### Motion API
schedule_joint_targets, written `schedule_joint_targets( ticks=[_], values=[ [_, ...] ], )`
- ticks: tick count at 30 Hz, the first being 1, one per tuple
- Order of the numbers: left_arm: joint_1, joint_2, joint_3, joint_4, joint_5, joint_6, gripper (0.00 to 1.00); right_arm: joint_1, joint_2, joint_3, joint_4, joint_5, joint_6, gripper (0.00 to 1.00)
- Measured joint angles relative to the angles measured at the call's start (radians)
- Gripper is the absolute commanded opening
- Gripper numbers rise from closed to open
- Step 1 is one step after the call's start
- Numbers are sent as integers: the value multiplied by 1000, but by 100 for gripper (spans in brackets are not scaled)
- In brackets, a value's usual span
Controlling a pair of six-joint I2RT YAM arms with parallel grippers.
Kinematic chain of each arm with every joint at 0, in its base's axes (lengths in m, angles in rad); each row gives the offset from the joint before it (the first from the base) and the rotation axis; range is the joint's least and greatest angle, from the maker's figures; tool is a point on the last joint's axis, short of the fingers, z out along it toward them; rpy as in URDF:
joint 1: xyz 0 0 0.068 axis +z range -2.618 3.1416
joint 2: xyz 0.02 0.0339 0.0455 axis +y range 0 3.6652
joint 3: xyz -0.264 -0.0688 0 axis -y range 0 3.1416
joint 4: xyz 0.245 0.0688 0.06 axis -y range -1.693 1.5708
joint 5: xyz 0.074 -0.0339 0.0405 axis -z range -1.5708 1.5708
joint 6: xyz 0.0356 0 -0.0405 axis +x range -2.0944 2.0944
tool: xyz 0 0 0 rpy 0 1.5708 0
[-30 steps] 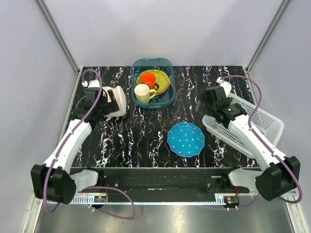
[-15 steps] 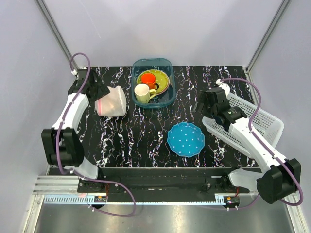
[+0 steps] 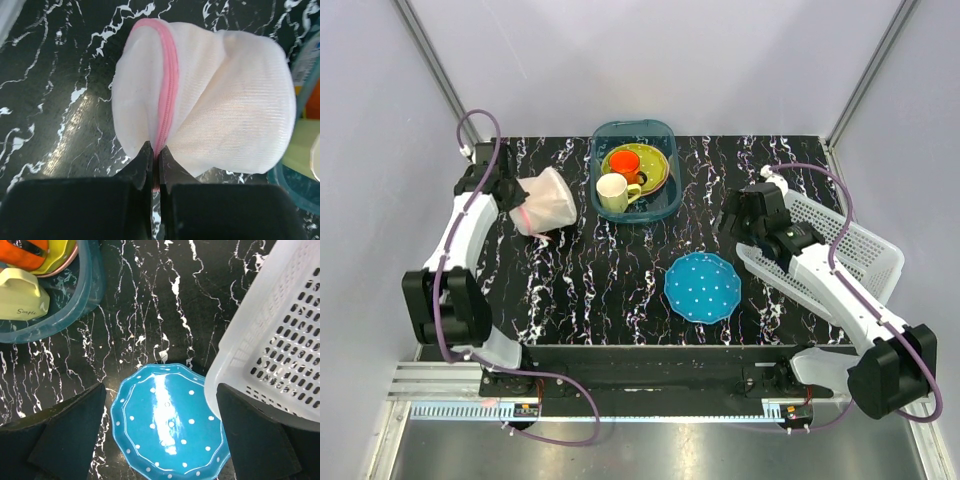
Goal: Unzip the laundry bag and remove the bra
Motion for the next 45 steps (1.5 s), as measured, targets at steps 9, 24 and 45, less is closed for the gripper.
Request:
schedule_joint_targets(
  ticks=[9, 24, 45],
  values=[
    [-105, -311, 4, -196, -105, 44, 0, 0, 57, 5, 42, -68, 17, 100],
    [-745, 2, 251, -698, -556, -43, 99, 0, 85, 8, 76, -143, 77, 99],
    [52, -388, -134, -315, 308, 5, 99, 526, 417, 409, 7, 28, 53, 100]
  ],
)
